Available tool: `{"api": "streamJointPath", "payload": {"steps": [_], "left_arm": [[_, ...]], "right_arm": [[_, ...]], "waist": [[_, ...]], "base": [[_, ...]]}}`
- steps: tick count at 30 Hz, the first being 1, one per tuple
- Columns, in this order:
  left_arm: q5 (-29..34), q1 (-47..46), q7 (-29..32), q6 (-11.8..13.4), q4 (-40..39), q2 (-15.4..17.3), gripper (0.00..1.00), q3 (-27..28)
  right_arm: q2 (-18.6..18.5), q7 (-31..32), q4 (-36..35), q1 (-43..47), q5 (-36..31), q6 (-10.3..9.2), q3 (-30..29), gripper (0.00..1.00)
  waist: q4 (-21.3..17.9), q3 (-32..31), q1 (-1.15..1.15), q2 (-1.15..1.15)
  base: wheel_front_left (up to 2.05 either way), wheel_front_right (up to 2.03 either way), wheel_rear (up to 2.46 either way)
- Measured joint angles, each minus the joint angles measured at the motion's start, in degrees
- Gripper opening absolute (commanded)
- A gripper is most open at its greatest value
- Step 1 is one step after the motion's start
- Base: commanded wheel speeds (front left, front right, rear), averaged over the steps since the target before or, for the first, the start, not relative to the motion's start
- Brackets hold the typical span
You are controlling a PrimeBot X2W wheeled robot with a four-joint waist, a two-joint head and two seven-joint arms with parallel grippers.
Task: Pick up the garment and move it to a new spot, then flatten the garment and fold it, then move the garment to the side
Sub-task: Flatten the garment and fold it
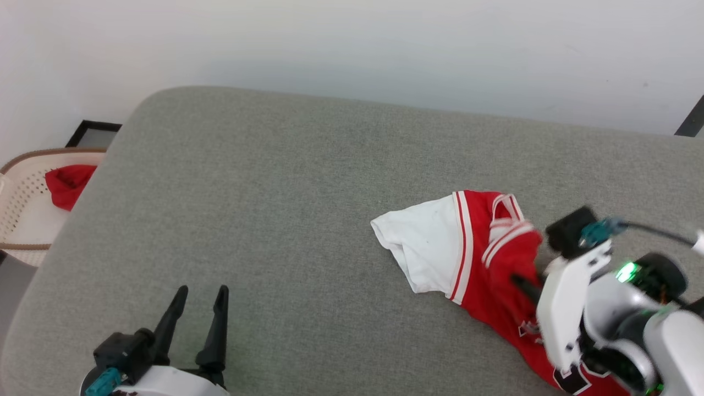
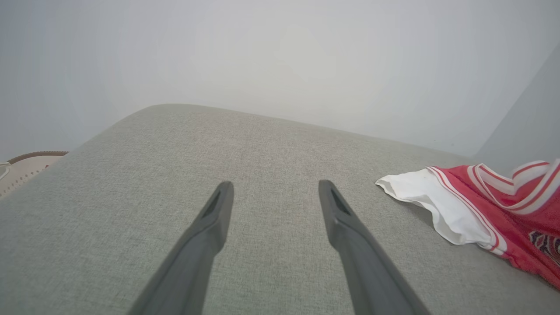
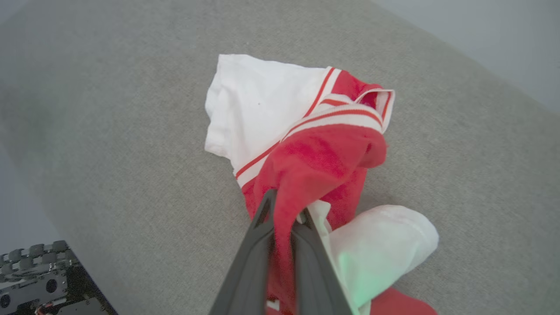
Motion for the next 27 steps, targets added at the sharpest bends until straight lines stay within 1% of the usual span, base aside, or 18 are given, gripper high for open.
{"api": "streamJointPath", "payload": {"steps": [2,3,4,5,6,7,11,16,21,27], "left_arm": [[-0.1,0.2,0.0,0.1,0.0,-0.2,1.0,0.3],[-0.1,0.3,0.0,0.1,-0.1,-0.3,1.0,0.4],[-0.1,0.5,0.0,0.1,-0.1,-0.3,1.0,0.5],[-0.1,0.7,0.0,0.1,-0.1,-0.4,1.0,0.5],[-0.2,0.8,0.0,0.1,0.0,-0.5,1.0,0.6],[-0.2,0.8,0.0,0.1,0.0,-0.6,1.0,0.7],[-0.1,0.9,0.0,0.2,0.0,-0.7,1.0,1.2],[0.2,2.2,0.0,0.2,-0.3,-0.5,1.0,2.2],[0.4,4.0,0.0,0.2,-0.9,-0.3,1.0,3.4],[0.4,6.0,0.0,0.4,-1.5,0.1,1.0,4.3]], "right_arm": [[0.6,0.6,-0.7,1.7,0.3,0.0,0.8,0.0],[0.9,0.9,-0.8,2.5,0.3,0.0,1.2,0.04],[1.1,1.0,-0.9,3.2,0.3,0.0,1.6,0.18],[1.2,1.0,-0.9,3.8,0.4,0.0,1.9,0.38],[1.5,0.9,-0.9,4.2,0.6,0.0,2.0,0.8],[1.6,0.7,-0.8,4.5,0.6,0.0,2.1,1.0],[2.2,0.0,-1.2,4.5,0.9,0.0,1.4,1.0],[2.4,-0.9,-3.2,4.5,1.3,0.0,-0.8,1.0],[2.6,-2.9,-4.8,4.6,0.4,0.0,-4.0,1.0],[3.6,-4.9,-5.5,8.3,-1.7,0.0,-9.4,1.0]], "waist": [[0.0,-0.3,0.0,0.0],[0.0,-0.4,0.0,0.0],[0.0,-0.5,0.0,0.0],[0.0,-0.6,0.0,0.0],[0.0,-0.6,0.0,0.0],[0.0,-0.7,0.0,0.0],[-0.5,-1.0,0.0,0.0],[-1.4,-1.8,0.0,0.0],[-2.5,-3.1,0.0,0.0],[-4.2,-4.7,0.0,0.0]], "base": [[0.0,0.0,0.0],[0.0,0.0,0.0],[0.0,0.0,0.0],[0.0,0.0,0.0],[0.0,0.0,0.0],[0.0,0.0,0.0],[0.0,0.0,0.0],[0.0,0.0,0.0],[0.0,0.0,0.0],[0.0,0.0,0.0]]}}
